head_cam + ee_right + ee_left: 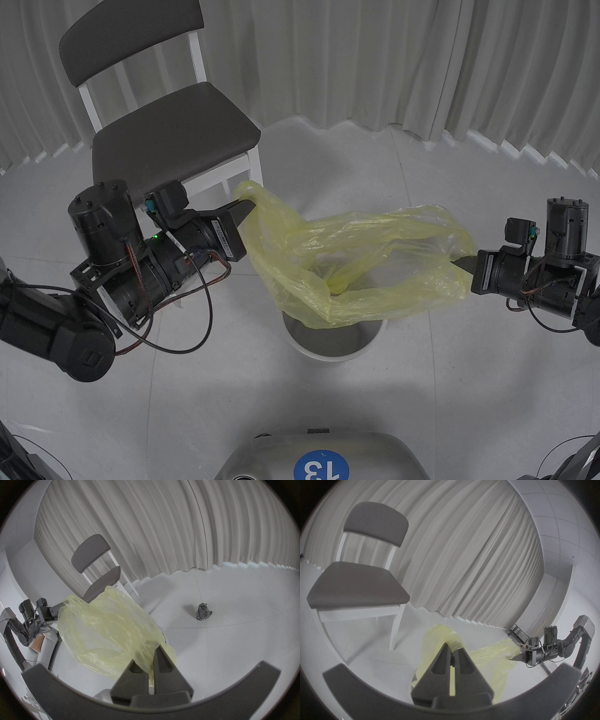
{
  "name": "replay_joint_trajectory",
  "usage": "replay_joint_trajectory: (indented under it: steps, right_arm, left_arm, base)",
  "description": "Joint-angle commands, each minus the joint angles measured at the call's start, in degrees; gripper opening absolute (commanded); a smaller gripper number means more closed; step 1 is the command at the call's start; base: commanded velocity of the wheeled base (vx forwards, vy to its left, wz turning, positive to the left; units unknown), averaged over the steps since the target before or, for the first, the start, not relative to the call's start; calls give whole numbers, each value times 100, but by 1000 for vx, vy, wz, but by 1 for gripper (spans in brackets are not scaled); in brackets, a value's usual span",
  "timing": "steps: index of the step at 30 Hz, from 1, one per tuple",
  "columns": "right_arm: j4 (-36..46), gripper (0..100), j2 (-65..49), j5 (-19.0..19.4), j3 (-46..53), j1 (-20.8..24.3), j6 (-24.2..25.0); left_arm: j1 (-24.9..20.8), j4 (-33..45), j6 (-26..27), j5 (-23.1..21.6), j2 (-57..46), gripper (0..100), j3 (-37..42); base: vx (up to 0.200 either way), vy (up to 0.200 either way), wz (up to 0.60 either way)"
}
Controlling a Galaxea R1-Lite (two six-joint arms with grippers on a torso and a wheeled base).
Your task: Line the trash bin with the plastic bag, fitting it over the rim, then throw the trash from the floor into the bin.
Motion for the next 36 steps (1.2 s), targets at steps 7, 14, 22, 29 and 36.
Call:
replay_joint_trajectory:
  steps: [7, 14, 22, 29, 36]
  right_arm:
    - [-319, 0, 548, 270, 1, -259, 3]
    - [-328, 0, 952, 393, -17, -259, 47]
    - [-337, 0, 1541, 393, -87, -267, 47]
    - [-337, 0, 1998, 543, -114, -232, 39]
    - [-486, 0, 2543, 560, -175, -197, 47]
  left_arm:
    - [75, -336, -274, -69, 761, 0, -185]
    - [49, -336, -318, -87, 1042, 0, -194]
    - [-12, -240, -723, -175, 1614, 0, -431]
    - [-4, -187, -723, -289, 1781, 0, -431]
    - [-74, -178, -723, -333, 2255, 0, -484]
  base:
    - [0, 0, 0]
    - [0, 0, 0]
    - [0, 0, 0]
    - [0, 0, 0]
    - [0, 0, 0]
